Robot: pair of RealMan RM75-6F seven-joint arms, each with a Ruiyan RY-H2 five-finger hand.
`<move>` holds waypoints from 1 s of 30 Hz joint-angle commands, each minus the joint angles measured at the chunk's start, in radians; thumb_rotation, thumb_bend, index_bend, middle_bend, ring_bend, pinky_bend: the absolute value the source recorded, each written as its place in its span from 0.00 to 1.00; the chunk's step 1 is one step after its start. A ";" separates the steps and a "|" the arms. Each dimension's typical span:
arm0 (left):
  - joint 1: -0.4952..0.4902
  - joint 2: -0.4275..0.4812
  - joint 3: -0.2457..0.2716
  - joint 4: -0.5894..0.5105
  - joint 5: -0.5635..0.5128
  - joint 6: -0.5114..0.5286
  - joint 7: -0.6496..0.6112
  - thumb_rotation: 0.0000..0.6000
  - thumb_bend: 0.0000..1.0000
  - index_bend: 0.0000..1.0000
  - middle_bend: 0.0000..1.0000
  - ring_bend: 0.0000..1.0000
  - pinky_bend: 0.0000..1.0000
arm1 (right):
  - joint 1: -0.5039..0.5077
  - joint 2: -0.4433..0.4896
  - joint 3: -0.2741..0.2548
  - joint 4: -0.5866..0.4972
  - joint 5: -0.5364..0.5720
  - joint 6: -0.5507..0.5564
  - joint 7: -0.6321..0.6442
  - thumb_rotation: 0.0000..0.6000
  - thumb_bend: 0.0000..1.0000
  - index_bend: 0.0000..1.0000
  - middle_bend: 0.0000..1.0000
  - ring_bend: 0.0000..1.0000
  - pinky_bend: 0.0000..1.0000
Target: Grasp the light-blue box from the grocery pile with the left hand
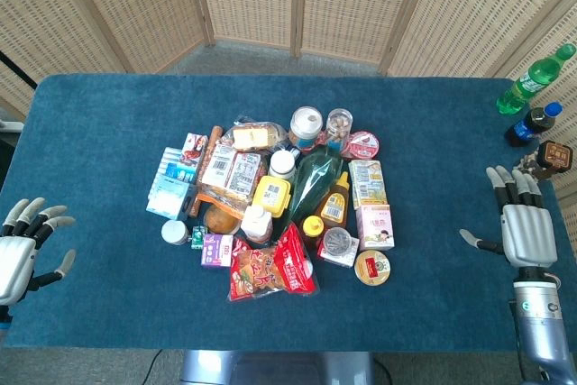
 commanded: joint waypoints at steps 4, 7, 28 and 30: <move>0.008 -0.002 0.010 0.006 0.006 0.004 -0.010 0.83 0.45 0.30 0.24 0.11 0.00 | -0.003 0.001 -0.003 -0.008 -0.006 -0.006 0.029 0.82 0.00 0.00 0.00 0.00 0.00; 0.016 -0.002 0.015 0.010 0.017 0.020 -0.019 0.82 0.45 0.28 0.24 0.11 0.00 | -0.007 0.009 -0.006 -0.016 -0.014 -0.010 0.058 0.82 0.00 0.00 0.00 0.00 0.00; -0.183 0.072 -0.043 -0.063 -0.100 -0.297 0.111 0.83 0.27 0.00 0.00 0.00 0.00 | -0.057 0.056 -0.012 -0.072 -0.036 0.047 0.095 0.82 0.00 0.00 0.00 0.00 0.00; -0.206 0.065 -0.057 -0.061 -0.117 -0.322 0.114 0.82 0.26 0.00 0.00 0.00 0.00 | -0.059 0.060 -0.012 -0.077 -0.036 0.049 0.094 0.82 0.00 0.00 0.00 0.00 0.00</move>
